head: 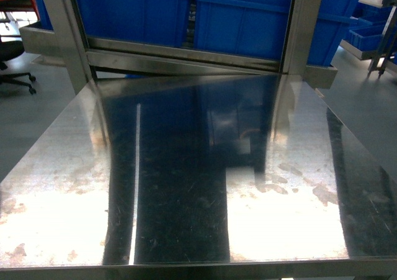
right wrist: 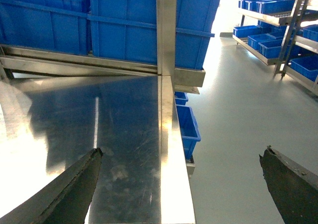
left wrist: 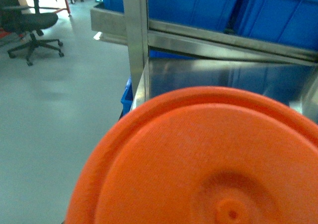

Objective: Pick capacitor and pack into box

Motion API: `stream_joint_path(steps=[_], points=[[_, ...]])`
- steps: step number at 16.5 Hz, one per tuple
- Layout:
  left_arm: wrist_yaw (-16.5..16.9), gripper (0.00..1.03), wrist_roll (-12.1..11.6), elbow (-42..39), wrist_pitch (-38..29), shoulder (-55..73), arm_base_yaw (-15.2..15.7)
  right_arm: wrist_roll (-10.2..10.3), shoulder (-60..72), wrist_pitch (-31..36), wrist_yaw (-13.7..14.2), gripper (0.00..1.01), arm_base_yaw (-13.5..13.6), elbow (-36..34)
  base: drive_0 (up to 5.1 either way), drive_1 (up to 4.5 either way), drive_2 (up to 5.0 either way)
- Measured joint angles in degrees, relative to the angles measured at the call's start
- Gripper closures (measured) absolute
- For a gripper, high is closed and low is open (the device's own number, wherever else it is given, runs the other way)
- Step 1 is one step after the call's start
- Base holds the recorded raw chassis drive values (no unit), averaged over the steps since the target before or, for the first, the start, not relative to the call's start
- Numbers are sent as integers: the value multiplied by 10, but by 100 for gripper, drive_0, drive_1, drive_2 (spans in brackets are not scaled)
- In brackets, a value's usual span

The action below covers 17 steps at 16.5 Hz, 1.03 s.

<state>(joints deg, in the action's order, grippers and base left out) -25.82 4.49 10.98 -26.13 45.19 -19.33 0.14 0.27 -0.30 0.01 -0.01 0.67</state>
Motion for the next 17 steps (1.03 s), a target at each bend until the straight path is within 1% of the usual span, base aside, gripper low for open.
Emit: stream_joint_path(steps=[1,2,3,4,5,7,8,9,11,14,15,16,17], points=[[-35,59,-1,-5,62,-95,-27,0,0,0,0,3,0,0,0,0,0],[-56,59,-1,-5,91,-160,-46,0,0,0,0,3,0,0,0,0,0],[-61,59,0,-5,83,-197,-48,0,0,0,0,3,0,0,0,0,0],[-67,59,0,-5,86,-197,-47,0,0,0,0,3,0,0,0,0,0],[-37,60,-8,-5,111,-198,-31,0,0,0,0,3,0,0,0,0,0],[56,60,-26,-26,130,-222,10,0,0,0,0,3,0,0,0,0,0],[84,60,-31,-36,135,-238,30,0,0,0,0,3,0,0,0,0,0],[105,60,-35,-40,138,-251,47,0,0,0,0,3,0,0,0,0,0],[134,60,-35,-46,143,-275,73,0,0,0,0,3,0,0,0,0,0],[170,60,-35,-68,160,-300,106,0,0,0,0,3,0,0,0,0,0],[176,60,-35,-71,163,-307,113,0,0,0,0,3,0,0,0,0,0],[202,60,-35,-74,170,-319,132,0,0,0,0,3,0,0,0,0,0],[242,60,-35,-77,174,-330,172,0,0,0,0,3,0,0,0,0,0]])
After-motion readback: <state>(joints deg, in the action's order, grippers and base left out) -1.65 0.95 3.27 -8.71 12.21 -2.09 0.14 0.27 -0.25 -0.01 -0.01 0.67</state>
